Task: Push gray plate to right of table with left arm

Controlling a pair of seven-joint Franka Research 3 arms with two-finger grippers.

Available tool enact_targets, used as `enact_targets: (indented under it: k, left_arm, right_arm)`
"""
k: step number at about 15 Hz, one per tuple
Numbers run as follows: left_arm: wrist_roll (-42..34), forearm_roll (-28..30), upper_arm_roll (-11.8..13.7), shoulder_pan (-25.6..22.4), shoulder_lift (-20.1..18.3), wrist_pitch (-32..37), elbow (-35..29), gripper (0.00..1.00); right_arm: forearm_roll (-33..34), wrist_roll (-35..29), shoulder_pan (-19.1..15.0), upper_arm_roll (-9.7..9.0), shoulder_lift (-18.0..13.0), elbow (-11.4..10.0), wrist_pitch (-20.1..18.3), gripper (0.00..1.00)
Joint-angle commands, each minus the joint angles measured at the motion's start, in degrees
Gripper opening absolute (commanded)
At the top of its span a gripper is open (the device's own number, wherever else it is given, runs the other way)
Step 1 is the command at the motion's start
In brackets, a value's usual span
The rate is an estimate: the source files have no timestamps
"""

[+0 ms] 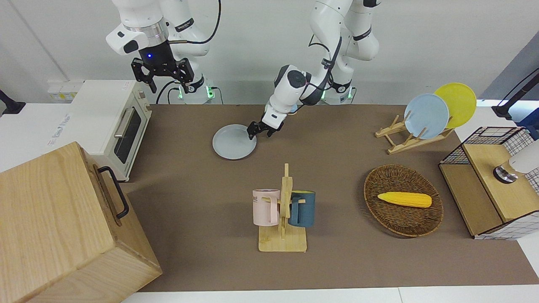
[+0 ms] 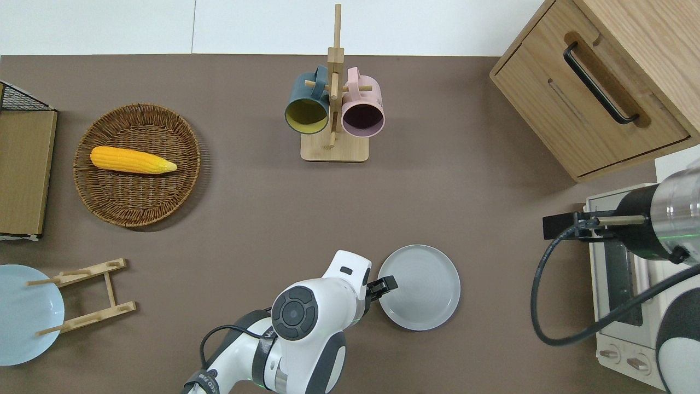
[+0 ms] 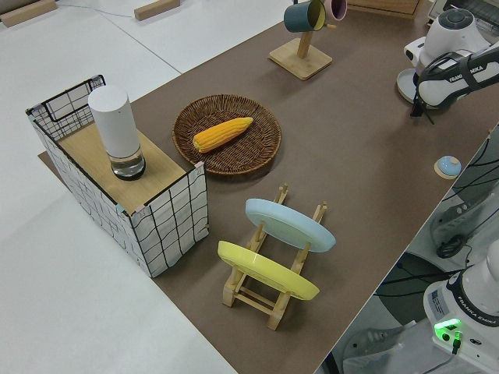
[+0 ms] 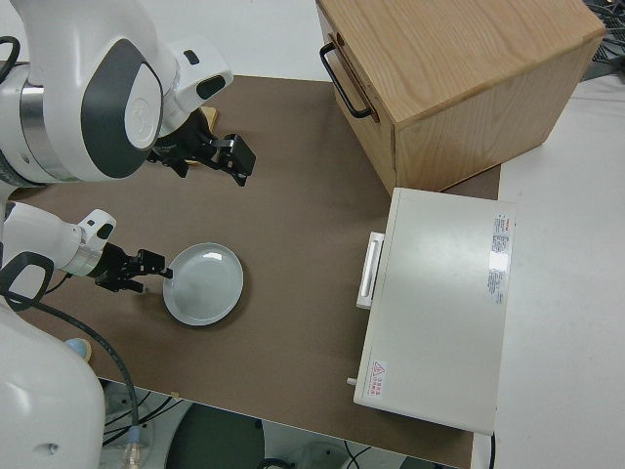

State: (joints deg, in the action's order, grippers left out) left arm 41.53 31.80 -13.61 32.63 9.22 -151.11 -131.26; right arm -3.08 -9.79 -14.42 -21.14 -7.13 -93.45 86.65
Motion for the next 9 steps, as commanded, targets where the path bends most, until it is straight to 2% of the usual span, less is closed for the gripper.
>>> enact_targets:
  k: [1,4,7,9]
  left_arm:
    - [0.22,-0.07,3.23,-0.20,-2.98,7.74,0.48,0.99]
    - [0.13,-3.84,5.60,-0.47,-4.64,11.62,0.92,0.99]
    - [-3.02,-7.54,7.98,-4.32,-7.28,22.31,4.59,0.99]
    - [-6.18,-7.89,12.62,-4.60,-8.34,31.45,8.28,0.99]
  right_arm:
    - [-1.23,-0.59,-1.40,-0.83,-1.57,-1.56,0.01,0.996]
    - [-1.23,-0.59,-1.40,-0.83,-1.57,-1.56,0.01,0.996]
    - [-1.23,-0.59,-1.40,-0.83,-1.57,-1.56,0.01,0.996]
    - [-1.23,-0.59,-1.40,-0.83,-1.57,-1.56,0.01,0.996]
